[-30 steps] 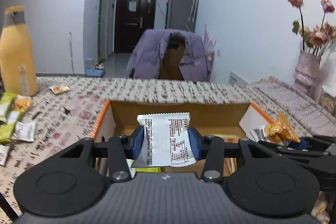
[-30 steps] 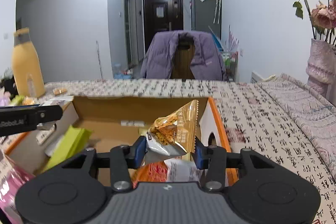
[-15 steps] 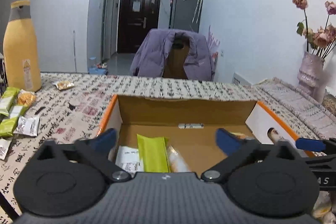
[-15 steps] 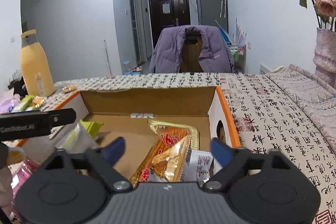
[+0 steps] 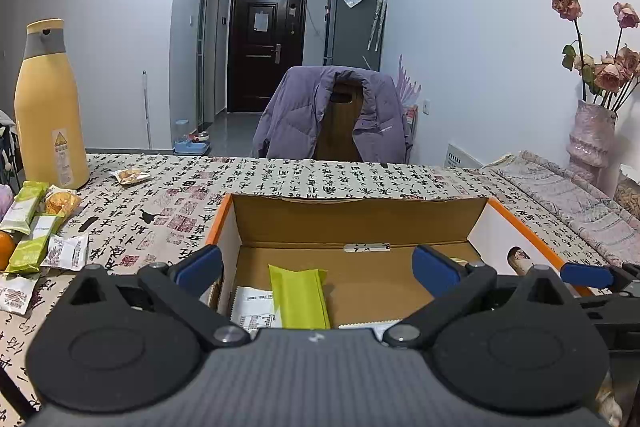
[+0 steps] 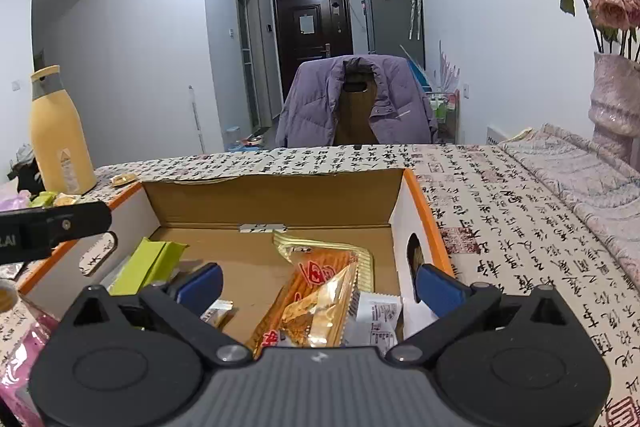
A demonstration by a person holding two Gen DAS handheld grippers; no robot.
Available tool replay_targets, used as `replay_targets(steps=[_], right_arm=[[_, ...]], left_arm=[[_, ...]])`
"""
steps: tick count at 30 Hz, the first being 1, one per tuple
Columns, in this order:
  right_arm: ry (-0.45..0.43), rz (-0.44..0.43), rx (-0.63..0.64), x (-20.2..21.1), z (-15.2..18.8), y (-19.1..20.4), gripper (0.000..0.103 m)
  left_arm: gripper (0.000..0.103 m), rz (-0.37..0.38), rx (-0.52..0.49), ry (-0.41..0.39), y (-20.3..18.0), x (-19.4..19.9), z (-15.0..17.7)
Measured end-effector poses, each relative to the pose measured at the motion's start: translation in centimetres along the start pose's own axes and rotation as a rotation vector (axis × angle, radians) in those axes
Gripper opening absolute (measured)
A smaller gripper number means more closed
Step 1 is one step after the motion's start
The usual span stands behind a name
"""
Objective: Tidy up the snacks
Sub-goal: 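Withdraw both grippers from the box back toward the snack pile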
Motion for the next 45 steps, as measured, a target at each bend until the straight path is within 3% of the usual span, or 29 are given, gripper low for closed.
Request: replay_targets(steps=[8,18,36,45], right_arm=[[-0.006,0.031,0.083,1.5,-1.3,1.3,0.103],[-0.045,0.026,0.088,5.5,-2.8,2.4,0.103],[-0.015,-0.042,0.059,13.9,1.9,4.8,0.103],[-0.015,-0.02,0.08,17.6,4.2,5.1,0.103]], left_arm=[[0.103,-0.023,0.011,0.002,-0.2,0.6,-1.1],[0.103,-0.01,0.001,0.002,-0.2,4.6,-2.1],[0.103,-0.038,-0.005,0.053,0.8,13.5,2.3],[0.103,-0.002,0.053,0.043,2.2,16.5,4.0]])
Point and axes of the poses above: each gripper's, at about its wrist camera, not at the fingertips, and x roughly against the way its jaws point, y to its left, z to its underside, the point moved 4 cm from there along -x, roughly the way its jaws point, and after that the axes turned 15 degrees about -y, right-handed, at the moved point
